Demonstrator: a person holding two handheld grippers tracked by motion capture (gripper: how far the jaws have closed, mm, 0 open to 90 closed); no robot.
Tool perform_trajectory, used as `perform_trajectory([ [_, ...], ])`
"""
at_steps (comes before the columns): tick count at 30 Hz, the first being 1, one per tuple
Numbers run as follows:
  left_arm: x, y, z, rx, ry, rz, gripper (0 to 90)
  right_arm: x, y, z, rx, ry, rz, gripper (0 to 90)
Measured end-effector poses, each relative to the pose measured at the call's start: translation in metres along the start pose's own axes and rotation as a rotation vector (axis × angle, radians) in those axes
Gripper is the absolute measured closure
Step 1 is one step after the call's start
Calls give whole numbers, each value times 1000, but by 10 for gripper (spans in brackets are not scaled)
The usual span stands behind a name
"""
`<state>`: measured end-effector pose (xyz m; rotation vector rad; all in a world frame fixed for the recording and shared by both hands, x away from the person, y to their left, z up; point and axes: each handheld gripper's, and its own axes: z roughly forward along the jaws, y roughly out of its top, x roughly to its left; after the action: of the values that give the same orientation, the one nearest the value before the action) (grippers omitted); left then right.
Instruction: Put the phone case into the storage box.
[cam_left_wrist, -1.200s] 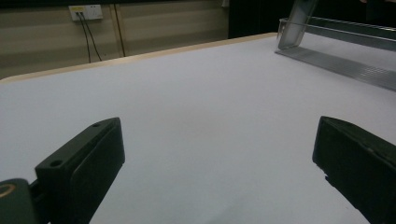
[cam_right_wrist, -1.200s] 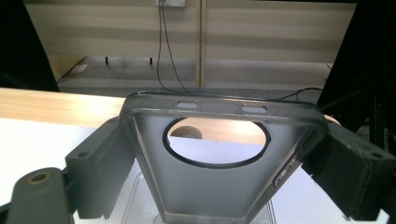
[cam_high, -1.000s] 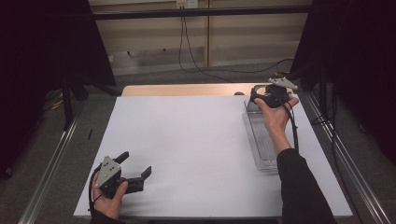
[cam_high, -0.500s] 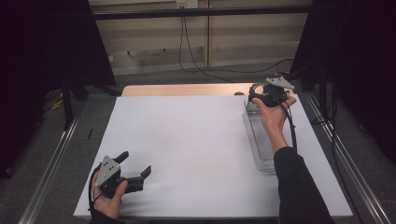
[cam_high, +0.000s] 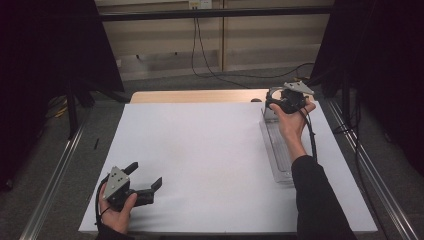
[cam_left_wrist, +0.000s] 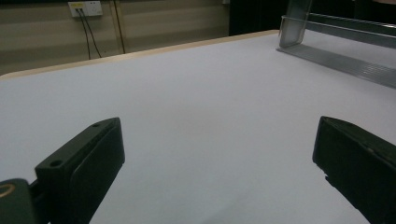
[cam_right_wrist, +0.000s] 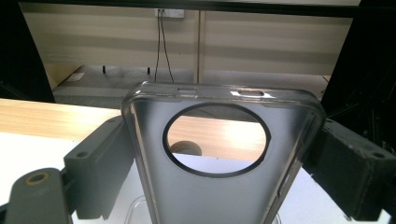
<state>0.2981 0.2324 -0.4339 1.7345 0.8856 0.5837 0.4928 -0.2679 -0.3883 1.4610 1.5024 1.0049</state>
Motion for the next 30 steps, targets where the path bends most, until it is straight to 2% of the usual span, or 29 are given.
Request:
perform_trajectory([
  [11,0,0,-2,4,-1,4,23,-3,-1,1,0,21,6,106],
  [19,0,-1,-3,3,-1,-2,23,-6,-2,2,13,56,36,22],
  [24,-1,0,-3,3,0,-5,23,-9,-3,1,20,74,41,13],
  [30,-1,-1,-3,3,2,-13,23,-12,1,-6,-15,100,46,8],
])
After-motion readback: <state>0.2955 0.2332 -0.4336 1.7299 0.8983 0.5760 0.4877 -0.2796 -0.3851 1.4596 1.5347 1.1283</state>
